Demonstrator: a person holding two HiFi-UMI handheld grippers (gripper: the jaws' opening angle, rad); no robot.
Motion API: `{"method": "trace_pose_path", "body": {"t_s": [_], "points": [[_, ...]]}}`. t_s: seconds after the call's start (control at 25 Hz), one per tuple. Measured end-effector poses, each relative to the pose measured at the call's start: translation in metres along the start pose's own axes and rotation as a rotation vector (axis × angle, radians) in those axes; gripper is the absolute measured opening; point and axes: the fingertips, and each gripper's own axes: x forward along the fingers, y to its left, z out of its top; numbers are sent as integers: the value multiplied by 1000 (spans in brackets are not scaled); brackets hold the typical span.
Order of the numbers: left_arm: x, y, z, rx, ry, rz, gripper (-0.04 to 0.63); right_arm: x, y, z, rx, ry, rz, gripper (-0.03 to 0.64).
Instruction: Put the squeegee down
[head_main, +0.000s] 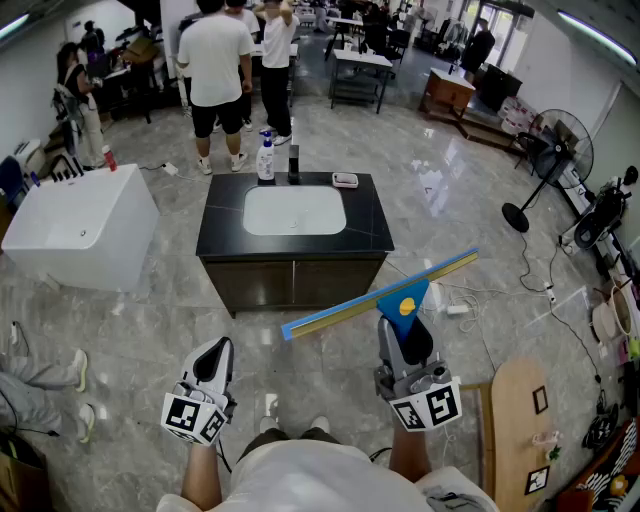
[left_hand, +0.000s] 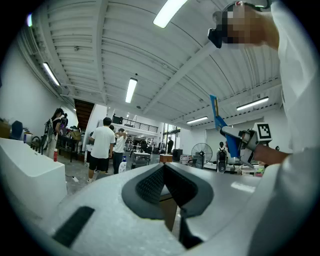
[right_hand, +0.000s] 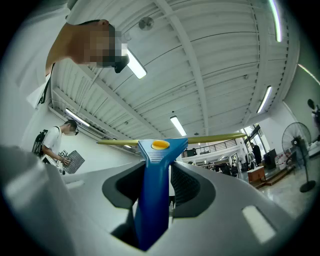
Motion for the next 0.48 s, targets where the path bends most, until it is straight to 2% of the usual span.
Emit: {"method": "trace_pose_path", "body": {"t_s": [0.48], "points": [[-1, -4, 2, 0, 8, -7, 0, -5, -2, 1, -3, 13, -12, 167]]}}
